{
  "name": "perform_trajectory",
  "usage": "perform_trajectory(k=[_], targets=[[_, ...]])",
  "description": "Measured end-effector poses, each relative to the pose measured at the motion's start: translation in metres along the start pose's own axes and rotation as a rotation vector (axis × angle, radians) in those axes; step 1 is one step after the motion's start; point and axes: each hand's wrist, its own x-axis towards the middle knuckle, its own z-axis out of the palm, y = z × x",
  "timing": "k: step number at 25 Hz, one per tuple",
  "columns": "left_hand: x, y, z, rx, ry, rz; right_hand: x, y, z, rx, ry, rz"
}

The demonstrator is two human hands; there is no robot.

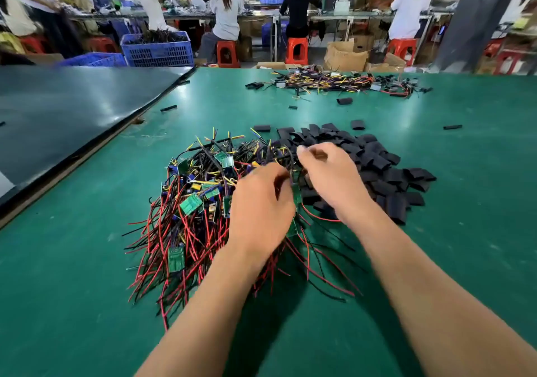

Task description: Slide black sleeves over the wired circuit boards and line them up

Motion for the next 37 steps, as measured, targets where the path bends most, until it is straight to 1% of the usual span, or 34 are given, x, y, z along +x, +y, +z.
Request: perform_trajectory(k=[2, 3, 6, 8, 10, 12, 14, 17, 21, 23, 24, 26, 27, 28, 30, 32, 35, 37], targets=[[-0.005, -0.012, 0.005, 0.013, 0.087, 0.106, 0.012, 0.003, 0.006, -0.033, 0.083, 0.043], [-0.008, -0.018, 0.009, 0.008, 0.124, 0.142, 0.016, 0.007, 0.008, -0.057, 0.077, 0.068], [-0.002, -0.024, 0.012, -0.125, 0.252, 0.161, 0.018, 0.024, 0.015, -0.004, -0.107, 0.162], [0.003, -0.027, 0.015, -0.194, 0.296, 0.124, 0.015, 0.037, 0.015, 0.028, -0.162, 0.16], [0.003, -0.028, 0.019, -0.221, 0.289, 0.106, 0.015, 0.044, 0.007, 0.175, -0.133, 0.192], [0.006, -0.029, 0.022, -0.234, 0.277, 0.105, 0.013, 0.043, -0.009, 0.423, -0.119, 0.281], [0.01, -0.03, 0.023, -0.25, 0.283, 0.075, 0.014, 0.04, -0.026, 0.542, -0.131, 0.325], [0.011, -0.03, 0.021, -0.269, 0.263, 0.063, 0.011, 0.031, -0.046, 0.643, -0.166, 0.251], [0.004, -0.013, 0.018, -0.279, 0.161, 0.135, -0.004, 0.013, -0.057, 0.822, -0.33, 0.088], [-0.001, -0.001, 0.021, -0.389, 0.067, 0.135, -0.01, 0.006, -0.055, 0.96, -0.385, 0.032], [-0.003, 0.004, 0.023, -0.505, -0.003, 0.092, -0.011, 0.004, -0.055, 1.042, -0.399, 0.033], [-0.006, 0.011, 0.024, -0.827, -0.183, -0.067, -0.013, 0.003, -0.053, 1.149, -0.41, 0.08], [-0.008, 0.013, 0.024, -0.98, -0.288, -0.167, -0.014, 0.005, -0.052, 1.142, -0.406, 0.107], [-0.009, 0.014, 0.024, -1.085, -0.39, -0.261, -0.015, 0.007, -0.051, 1.115, -0.399, 0.129], [-0.01, 0.013, 0.023, -1.114, -0.535, -0.368, -0.017, 0.016, -0.05, 1.08, -0.374, 0.153], [-0.01, 0.009, 0.023, -1.077, -0.572, -0.425, -0.018, 0.027, -0.052, 1.038, -0.326, 0.153], [-0.008, 0.003, 0.022, -1.088, -0.482, -0.488, -0.02, 0.043, -0.058, 0.94, -0.252, 0.167], [-0.008, 0.0, 0.023, -1.134, -0.444, -0.489, -0.019, 0.051, -0.062, 0.959, -0.227, 0.218]])
